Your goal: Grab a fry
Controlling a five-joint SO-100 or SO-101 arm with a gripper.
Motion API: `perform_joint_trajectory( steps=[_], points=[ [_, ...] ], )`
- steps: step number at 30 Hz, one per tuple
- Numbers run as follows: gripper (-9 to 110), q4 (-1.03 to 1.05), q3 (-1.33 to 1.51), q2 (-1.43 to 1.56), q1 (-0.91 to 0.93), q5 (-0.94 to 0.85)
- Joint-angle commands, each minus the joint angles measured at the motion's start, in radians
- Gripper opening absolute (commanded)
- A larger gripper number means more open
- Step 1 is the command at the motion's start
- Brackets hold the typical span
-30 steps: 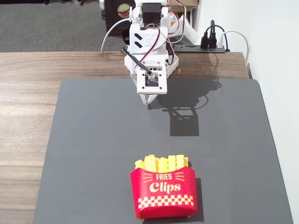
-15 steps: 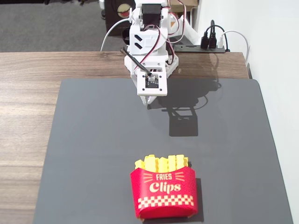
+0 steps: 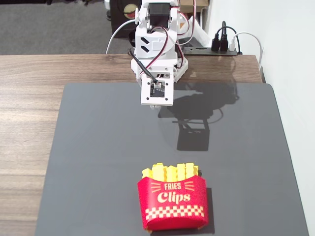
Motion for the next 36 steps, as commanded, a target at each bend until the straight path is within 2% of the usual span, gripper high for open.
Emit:
perform_joint_trajectory(
  steps=[1,9,16,20,36],
  points=[
    [1,0.026,-0.138,-0.084,-0.008,0.006],
    [1,0.081,-0.442,-0.316,0.060,-0.043],
    [15,0.031,-0.580,-0.502,0.103,-0.083],
    [19,-0.009,-0.657,-0.615,0.103,-0.094],
    [19,-0.063,-1.088,-1.103,0.049,-0.087]
  ],
)
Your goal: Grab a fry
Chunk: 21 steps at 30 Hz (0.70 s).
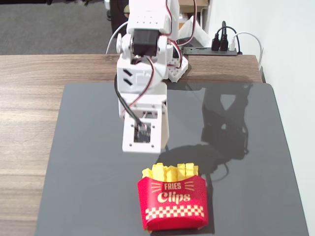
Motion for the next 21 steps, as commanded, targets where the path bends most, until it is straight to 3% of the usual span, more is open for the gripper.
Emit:
perform_joint_trajectory(
  steps=[1,21],
  points=[
    [19,-0.025,-0.084,-0.040,-0.018,0.003],
    [18,-0.067,-0.252,-0.290,-0.071,0.041]
  ],
)
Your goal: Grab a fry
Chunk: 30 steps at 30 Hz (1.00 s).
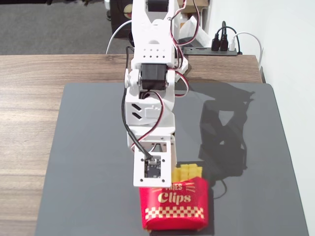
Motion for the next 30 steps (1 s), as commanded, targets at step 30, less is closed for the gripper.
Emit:
perform_joint_trajectory(
  steps=[30],
  points=[
    [1,0.005,-0.049,0.025,-0.031,0.040]
  ],
)
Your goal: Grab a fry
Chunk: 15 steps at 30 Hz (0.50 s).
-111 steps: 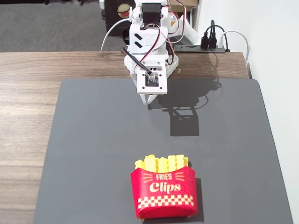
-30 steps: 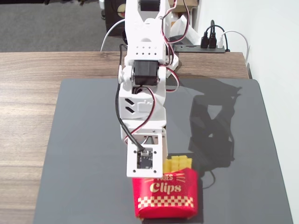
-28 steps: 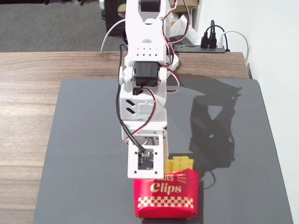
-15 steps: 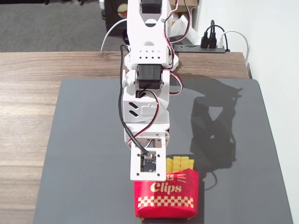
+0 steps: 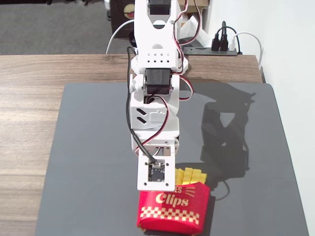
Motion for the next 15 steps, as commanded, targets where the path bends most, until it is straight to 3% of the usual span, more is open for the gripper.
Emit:
perform_joint_trajectory(
  steps=[1,15],
  points=[
    [1,0.017,-0.026,0.069,-0.008,0.003],
    [1,-0.014,0.199,0.245,-0.031,0.021]
  ],
)
